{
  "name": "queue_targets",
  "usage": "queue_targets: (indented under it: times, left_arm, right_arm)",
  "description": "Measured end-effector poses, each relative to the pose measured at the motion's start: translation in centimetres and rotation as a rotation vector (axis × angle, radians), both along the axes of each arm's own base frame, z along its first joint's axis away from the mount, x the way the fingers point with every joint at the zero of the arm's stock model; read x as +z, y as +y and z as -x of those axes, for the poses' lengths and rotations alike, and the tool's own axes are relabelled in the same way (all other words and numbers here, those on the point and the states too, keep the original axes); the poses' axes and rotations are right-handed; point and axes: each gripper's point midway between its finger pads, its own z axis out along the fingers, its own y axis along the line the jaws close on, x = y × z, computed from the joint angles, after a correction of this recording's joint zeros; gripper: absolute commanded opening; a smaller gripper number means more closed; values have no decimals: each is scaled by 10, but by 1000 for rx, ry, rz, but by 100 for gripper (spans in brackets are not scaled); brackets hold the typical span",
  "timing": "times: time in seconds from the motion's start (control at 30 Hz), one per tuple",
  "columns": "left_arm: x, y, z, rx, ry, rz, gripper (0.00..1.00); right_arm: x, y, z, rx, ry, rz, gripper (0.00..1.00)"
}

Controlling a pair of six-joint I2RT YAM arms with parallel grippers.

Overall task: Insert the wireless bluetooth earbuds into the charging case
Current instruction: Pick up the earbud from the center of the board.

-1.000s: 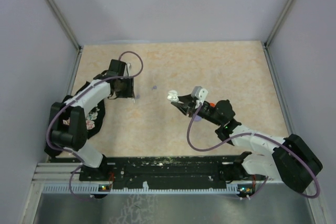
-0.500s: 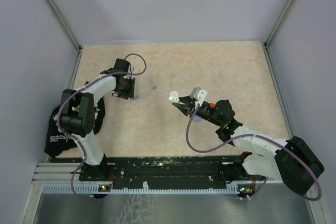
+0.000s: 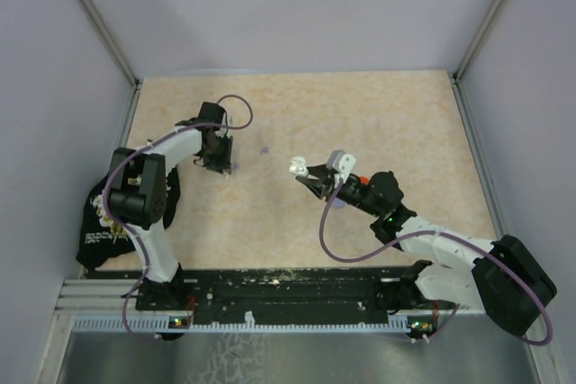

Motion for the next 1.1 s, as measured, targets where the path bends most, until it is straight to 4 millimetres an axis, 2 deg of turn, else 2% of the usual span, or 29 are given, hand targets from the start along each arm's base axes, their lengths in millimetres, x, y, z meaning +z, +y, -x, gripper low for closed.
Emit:
queue_targets:
  times: [0.4, 0.6, 0.77, 0.87, 1.0, 1.1]
  left_arm:
    - [-1, -1, 2, -30, 4, -61, 29]
    - [-2, 0, 4, -39, 7, -80, 16]
    - [-1, -1, 6, -44, 3, -79, 13]
    - [0, -1, 16, -49, 7, -72, 12]
    - [10, -3, 29, -56, -9, -40, 9]
    - [30, -9, 33, -59, -59, 16, 9]
  right_arm:
    - [-2, 0, 1, 0, 4, 1, 0]
    - [-2, 0, 1, 1, 9, -2, 0]
    - [0, -1, 1, 1, 7, -6, 0]
    - [3, -1, 2, 2, -1, -12, 0]
    - [7, -2, 3, 2, -8, -22, 0]
    - [9, -2, 3, 1, -5, -32, 0]
